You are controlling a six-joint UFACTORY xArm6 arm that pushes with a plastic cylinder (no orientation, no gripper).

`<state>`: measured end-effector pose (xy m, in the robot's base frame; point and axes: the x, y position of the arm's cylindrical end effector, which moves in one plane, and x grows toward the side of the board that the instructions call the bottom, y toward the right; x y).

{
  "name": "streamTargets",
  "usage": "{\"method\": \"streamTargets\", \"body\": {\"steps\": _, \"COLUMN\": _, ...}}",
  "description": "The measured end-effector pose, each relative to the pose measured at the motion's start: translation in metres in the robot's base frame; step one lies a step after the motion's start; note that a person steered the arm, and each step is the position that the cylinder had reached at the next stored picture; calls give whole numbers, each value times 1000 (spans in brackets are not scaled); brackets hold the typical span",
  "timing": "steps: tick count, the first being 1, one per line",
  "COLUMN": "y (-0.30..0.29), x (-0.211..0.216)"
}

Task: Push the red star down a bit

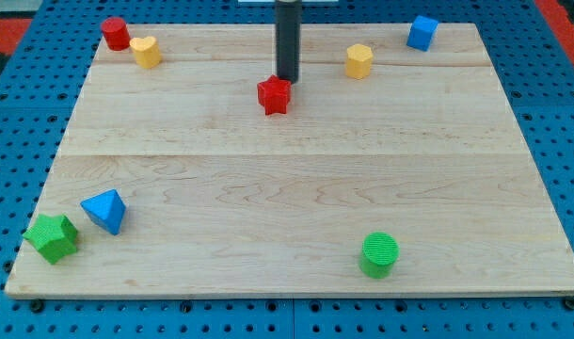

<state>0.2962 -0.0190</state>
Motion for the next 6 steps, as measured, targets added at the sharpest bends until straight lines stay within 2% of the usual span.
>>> {"method": "streamTargets", "body": {"steps": 1, "y": -54, "x": -14}}
{"method": "streamTargets", "body": {"steps": 2, "y": -39, "x": 15}}
{"method": "streamTargets", "body": {"steps": 4, "y": 32, "x": 40}}
{"method": "streamTargets", "body": {"steps": 5, "y": 12, "x": 42}}
{"method": "streamTargets", "body": {"steps": 6, "y": 4, "x": 65}}
